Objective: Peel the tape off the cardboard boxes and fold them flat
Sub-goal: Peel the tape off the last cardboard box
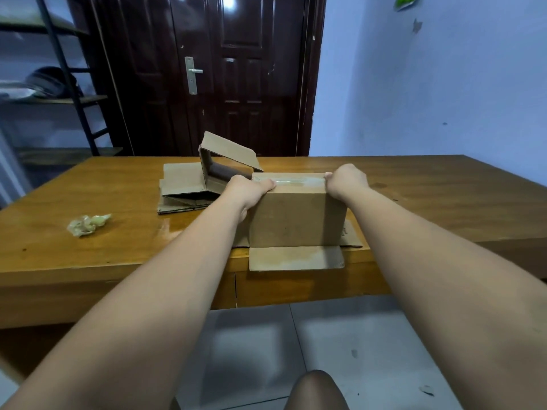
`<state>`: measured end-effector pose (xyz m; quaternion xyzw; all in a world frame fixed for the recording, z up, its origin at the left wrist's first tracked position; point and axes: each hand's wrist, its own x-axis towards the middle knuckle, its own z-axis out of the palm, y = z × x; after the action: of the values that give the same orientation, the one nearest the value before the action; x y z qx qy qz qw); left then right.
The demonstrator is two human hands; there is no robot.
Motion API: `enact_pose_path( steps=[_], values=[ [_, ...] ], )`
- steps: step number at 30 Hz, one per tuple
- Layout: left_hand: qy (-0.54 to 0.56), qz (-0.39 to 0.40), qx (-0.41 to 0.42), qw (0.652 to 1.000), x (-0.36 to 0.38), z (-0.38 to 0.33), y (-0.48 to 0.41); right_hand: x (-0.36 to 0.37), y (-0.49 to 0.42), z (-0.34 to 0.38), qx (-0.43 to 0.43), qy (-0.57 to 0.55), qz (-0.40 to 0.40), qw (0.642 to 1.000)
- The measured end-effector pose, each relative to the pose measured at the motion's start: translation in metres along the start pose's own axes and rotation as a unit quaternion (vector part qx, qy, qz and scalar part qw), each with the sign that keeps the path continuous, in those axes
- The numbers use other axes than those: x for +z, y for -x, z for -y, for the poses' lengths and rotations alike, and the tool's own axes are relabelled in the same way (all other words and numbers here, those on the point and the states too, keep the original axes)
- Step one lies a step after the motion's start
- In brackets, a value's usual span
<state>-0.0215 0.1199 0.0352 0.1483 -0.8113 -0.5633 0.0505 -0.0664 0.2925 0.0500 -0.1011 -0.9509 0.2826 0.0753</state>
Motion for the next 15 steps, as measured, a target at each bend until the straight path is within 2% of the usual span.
enact_pose_path(
  steps=[7, 15],
  values=[
    [-0.012, -0.01, -0.005, 1.0, -0.0003, 0.0021, -0.0065, 0.0043, -0.0082, 0.0072, -0.031, 0.02, 0.03, 0.999],
    [0.12, 0.035, -0.065, 0.99, 0.0049, 0.0089, -0.0041, -0.0003, -0.0036, 0.002, -0.023, -0.034, 0.061, 0.997]
  ],
)
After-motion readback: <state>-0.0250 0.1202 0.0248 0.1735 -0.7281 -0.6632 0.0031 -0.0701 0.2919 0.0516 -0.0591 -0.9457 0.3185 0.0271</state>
